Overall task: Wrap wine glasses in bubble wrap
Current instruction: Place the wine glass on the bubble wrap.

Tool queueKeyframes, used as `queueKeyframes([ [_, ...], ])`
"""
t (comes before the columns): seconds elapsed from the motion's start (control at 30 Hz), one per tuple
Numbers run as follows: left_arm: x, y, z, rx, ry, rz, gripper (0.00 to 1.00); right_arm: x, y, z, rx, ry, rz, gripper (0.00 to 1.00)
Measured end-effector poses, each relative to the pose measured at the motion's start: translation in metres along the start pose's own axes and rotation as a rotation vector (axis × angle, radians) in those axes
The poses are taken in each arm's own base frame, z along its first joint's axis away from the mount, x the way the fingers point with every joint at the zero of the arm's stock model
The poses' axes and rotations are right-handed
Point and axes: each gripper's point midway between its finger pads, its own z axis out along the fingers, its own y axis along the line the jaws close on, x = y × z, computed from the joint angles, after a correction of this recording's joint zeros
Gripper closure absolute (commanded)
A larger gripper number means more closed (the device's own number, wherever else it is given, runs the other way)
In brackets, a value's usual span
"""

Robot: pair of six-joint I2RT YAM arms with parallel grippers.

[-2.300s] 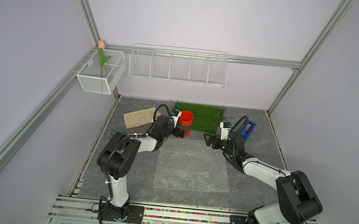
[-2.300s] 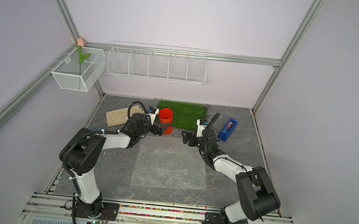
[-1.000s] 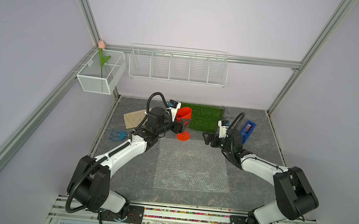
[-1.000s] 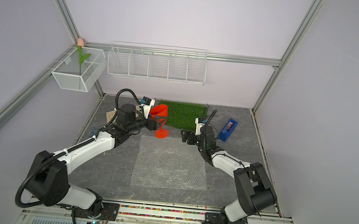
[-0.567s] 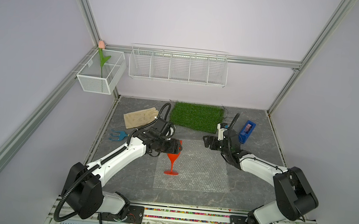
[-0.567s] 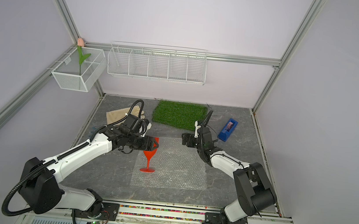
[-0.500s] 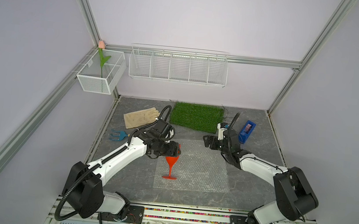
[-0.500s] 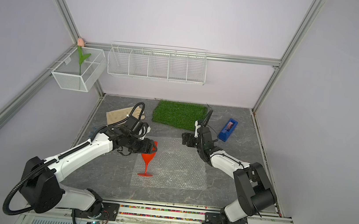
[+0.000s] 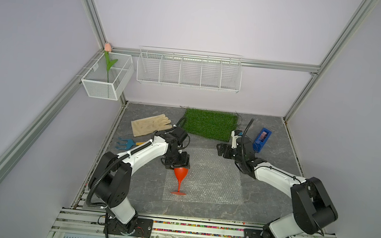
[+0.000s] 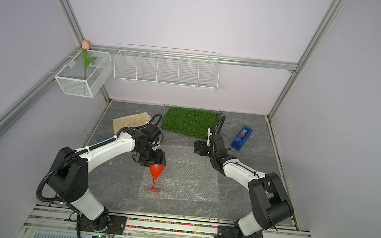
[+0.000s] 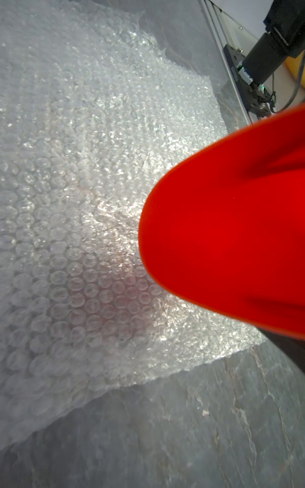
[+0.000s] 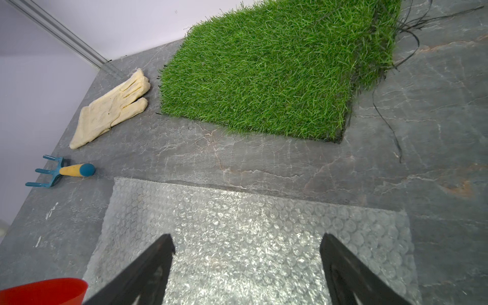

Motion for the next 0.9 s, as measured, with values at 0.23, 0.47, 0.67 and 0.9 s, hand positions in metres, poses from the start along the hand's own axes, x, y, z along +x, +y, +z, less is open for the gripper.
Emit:
queueKeyframes([
  [0.23,-0.009,0.015,0.013,-0.026,0.031,-0.053,0.50,-0.002,0.000,0.003,0.007,0.006,0.000,0.10],
  [0.47,-0.010,0.026,0.035,-0.054,0.085,-0.082,0.35,0.004,-0.002,0.006,0.019,0.029,-0.001,0.10],
  [0.67,-0.020,0.032,0.038,-0.051,0.073,-0.099,0.01,0.014,-0.007,0.009,0.036,0.064,0.000,0.10],
  [0.9,-0.030,0.032,0.033,-0.037,0.032,-0.106,0.01,0.001,0.000,0.010,0.026,0.044,-0.001,0.11],
])
